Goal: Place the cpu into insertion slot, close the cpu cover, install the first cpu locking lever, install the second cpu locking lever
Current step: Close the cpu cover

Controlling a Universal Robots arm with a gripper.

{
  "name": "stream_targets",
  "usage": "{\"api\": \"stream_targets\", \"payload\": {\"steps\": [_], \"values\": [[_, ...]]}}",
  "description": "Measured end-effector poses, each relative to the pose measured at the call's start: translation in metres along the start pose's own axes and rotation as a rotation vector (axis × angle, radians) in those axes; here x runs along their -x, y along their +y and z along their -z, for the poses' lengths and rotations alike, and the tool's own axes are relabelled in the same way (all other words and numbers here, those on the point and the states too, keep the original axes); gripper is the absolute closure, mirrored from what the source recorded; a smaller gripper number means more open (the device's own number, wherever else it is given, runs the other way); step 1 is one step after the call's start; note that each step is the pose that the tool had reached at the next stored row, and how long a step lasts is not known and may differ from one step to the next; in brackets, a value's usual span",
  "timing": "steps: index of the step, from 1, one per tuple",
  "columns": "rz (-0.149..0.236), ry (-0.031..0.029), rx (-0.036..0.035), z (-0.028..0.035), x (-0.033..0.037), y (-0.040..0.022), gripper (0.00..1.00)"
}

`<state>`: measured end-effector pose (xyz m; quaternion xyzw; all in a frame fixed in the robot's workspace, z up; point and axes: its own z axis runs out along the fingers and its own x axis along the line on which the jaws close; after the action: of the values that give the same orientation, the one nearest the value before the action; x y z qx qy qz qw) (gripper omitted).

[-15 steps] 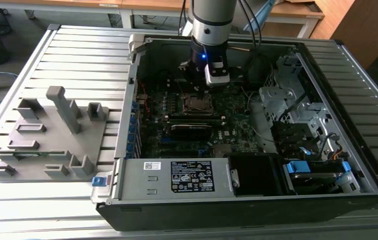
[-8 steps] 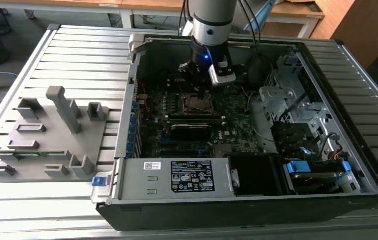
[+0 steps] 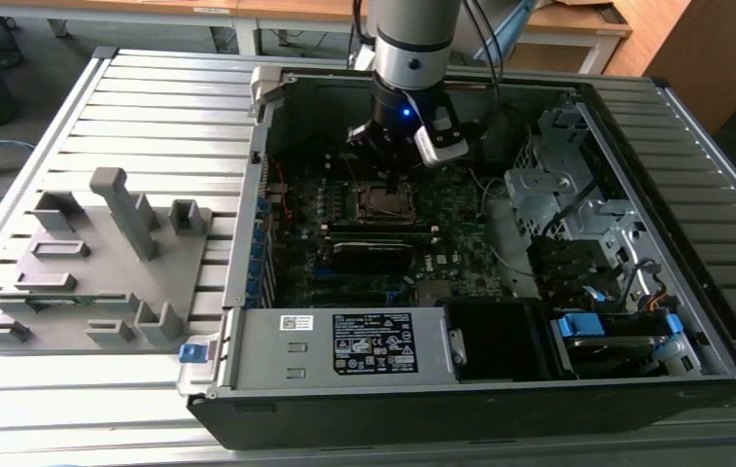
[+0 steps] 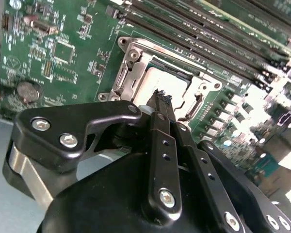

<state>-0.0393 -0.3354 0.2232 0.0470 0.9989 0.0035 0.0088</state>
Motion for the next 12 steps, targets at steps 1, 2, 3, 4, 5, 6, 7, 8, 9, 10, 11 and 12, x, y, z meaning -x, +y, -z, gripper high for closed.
{"api": "stream_targets", "payload": {"steps": [1,2,3,4,5,6,7,8,9,10,11,12], "values": [[0.017,0.0001,0.0003,-0.0001,0.0,0.0,0.89],[0.025,0.0002,0.0003,-0.0002,0.0,0.0,0.89],[0.025,0.0002,0.0003,-0.0002,0.0,0.0,0.89],[0.025,0.0002,0.0002,-0.0002,0.0,0.0,0.89],[0.025,0.0003,0.0002,-0.0002,0.0,0.0,0.89],[0.025,0.0002,0.0003,-0.0003,0.0,0.0,0.89],[0.024,0.0001,0.0005,-0.0005,0.0,0.0,0.89],[0.021,0.0001,0.0004,-0.0007,0.0,0.0,0.89],[0.02,0.0001,0.0002,-0.0007,0.0,0.0,0.89],[0.019,0.0002,0.0,-0.0006,0.0,0.0,0.89],[0.019,0.0002,0.0,-0.0007,0.0,0.0,0.89],[0.019,0.0002,0.0001,-0.0007,0.0,0.0,0.89]]}}
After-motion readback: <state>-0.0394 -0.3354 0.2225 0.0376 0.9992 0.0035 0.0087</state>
